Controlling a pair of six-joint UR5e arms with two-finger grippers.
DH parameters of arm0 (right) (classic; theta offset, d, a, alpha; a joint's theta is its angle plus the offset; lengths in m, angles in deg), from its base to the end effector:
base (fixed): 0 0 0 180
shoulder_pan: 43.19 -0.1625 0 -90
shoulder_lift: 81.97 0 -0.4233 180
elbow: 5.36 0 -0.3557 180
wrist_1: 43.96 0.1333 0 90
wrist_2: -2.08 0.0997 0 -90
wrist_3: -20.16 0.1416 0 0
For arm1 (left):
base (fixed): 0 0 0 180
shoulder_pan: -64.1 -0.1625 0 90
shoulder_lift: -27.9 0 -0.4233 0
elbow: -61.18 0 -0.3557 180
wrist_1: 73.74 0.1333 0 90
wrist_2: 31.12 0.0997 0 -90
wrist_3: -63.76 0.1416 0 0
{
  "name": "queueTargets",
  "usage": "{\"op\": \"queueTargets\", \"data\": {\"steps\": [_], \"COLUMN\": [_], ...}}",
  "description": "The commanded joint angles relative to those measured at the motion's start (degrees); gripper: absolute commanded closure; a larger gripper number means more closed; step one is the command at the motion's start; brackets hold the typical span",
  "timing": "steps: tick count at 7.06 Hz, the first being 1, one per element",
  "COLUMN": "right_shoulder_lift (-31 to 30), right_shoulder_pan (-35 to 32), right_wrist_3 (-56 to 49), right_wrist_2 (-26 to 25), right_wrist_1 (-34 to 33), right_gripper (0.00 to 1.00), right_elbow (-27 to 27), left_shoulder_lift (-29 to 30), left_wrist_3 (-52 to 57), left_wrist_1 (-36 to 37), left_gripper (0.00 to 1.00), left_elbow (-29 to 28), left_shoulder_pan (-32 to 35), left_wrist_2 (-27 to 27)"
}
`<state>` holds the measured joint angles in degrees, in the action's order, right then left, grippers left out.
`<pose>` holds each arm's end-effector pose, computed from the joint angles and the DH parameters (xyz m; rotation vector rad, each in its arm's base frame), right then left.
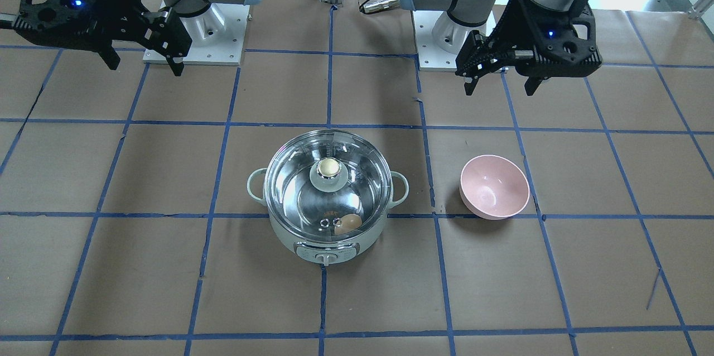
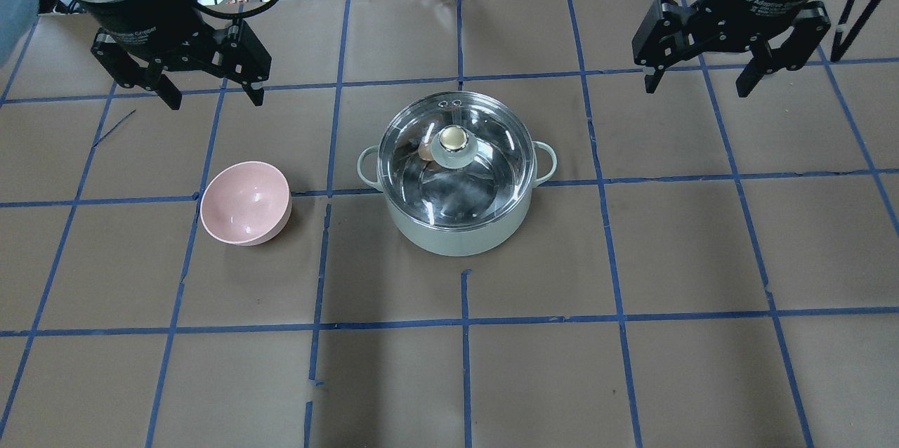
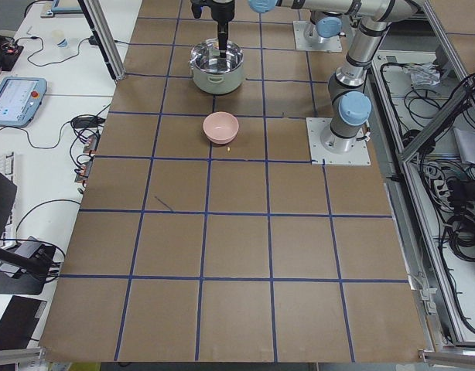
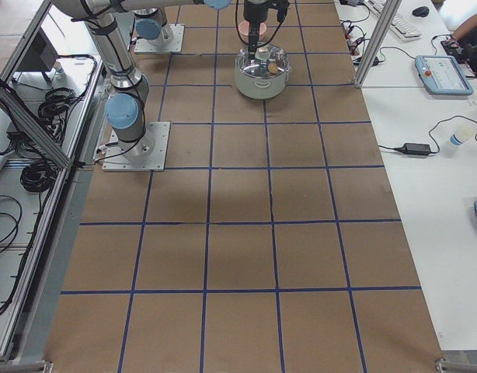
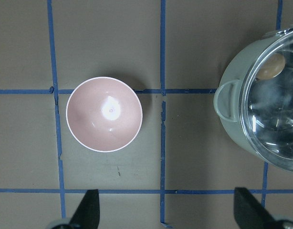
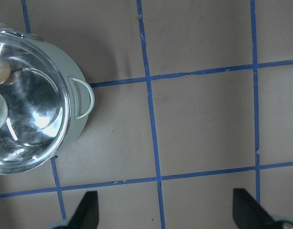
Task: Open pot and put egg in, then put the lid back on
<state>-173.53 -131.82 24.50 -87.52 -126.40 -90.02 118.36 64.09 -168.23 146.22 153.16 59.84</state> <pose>0.1237 -0.4427 0.4856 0.1562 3.1310 0.0183 -0.1234 -0.4598 0.4721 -0.0166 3.1248 0.0000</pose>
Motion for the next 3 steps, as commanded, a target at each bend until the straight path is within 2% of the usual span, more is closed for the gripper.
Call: {"op": "queueTargets", "data": {"steps": [1,3], "right_shoulder_lift": [-0.1,-0.1], "right_shoulder_pan": [-0.4,-0.4], "right_wrist_3": [-0.1,-0.1], "right_wrist_2": [0.0,-0.1], "right_wrist_1": [-0.4,-0.4], "right_gripper": [0.00,0.00], "right_elbow": [-0.2,-0.3], "left_shoulder_lift": [0.0,0.0], "left_wrist_3": [-0.1,0.2], "left_wrist_1": [0.0,0.1], "left_gripper": [0.00,0.00], "left_elbow": [0.0,0.1], "left_shoulder_pan": [0.1,0.1], "left_wrist_2": [0.0,0.1]}}
